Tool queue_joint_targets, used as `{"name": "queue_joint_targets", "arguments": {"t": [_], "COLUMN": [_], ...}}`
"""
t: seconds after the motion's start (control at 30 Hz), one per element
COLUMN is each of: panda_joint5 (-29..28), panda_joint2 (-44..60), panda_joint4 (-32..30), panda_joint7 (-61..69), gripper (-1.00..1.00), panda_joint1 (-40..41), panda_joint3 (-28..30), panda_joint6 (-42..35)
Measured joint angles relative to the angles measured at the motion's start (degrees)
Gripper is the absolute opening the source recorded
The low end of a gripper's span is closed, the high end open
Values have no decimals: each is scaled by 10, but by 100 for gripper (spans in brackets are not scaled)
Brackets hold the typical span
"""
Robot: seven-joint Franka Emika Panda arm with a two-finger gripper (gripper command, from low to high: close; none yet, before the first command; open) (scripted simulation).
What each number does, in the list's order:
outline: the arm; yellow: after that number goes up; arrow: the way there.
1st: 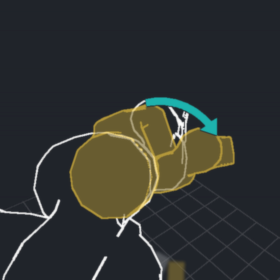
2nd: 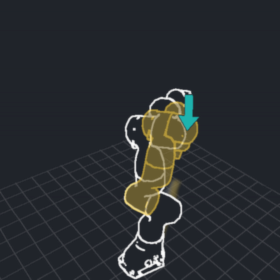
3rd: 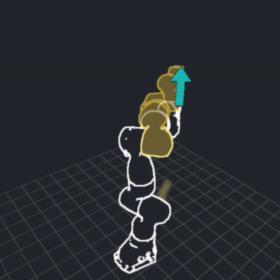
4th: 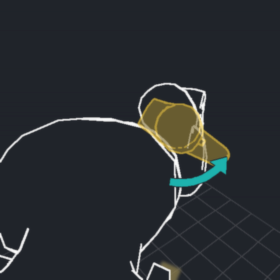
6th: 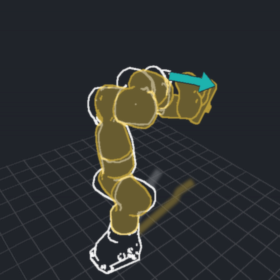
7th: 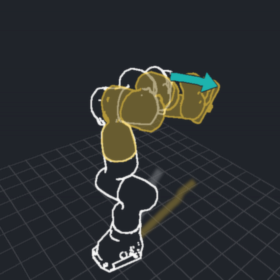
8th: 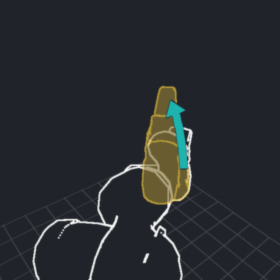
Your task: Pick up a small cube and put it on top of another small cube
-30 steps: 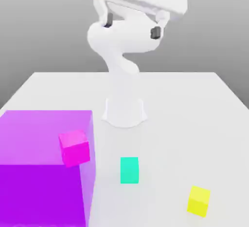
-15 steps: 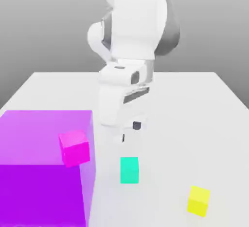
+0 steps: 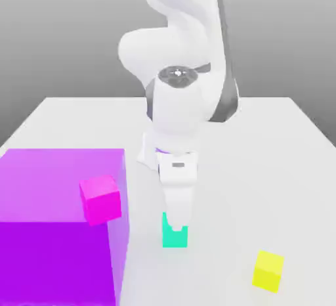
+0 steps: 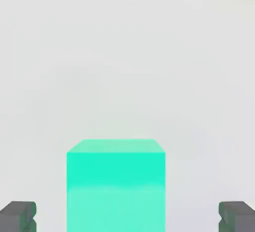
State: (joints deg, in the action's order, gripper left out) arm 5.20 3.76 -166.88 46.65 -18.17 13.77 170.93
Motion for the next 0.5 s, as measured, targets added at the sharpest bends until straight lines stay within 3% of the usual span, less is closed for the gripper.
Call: {"name": "queue_joint_targets", "arguments": {"t": [0.13,0.23,0.27,0.5], "panda_joint5": [65,80,82,83], "panda_joint2": [50,88,97,97], "panda_joint4": [9,13,14,14], "panda_joint7": [47,63,66,66], "gripper": [0,0,-100,-100], "panda_joint1": [48,97,108,109], "panda_joint3": [-64,-114,-125,-127], "panda_joint6": [40,73,80,80]}}
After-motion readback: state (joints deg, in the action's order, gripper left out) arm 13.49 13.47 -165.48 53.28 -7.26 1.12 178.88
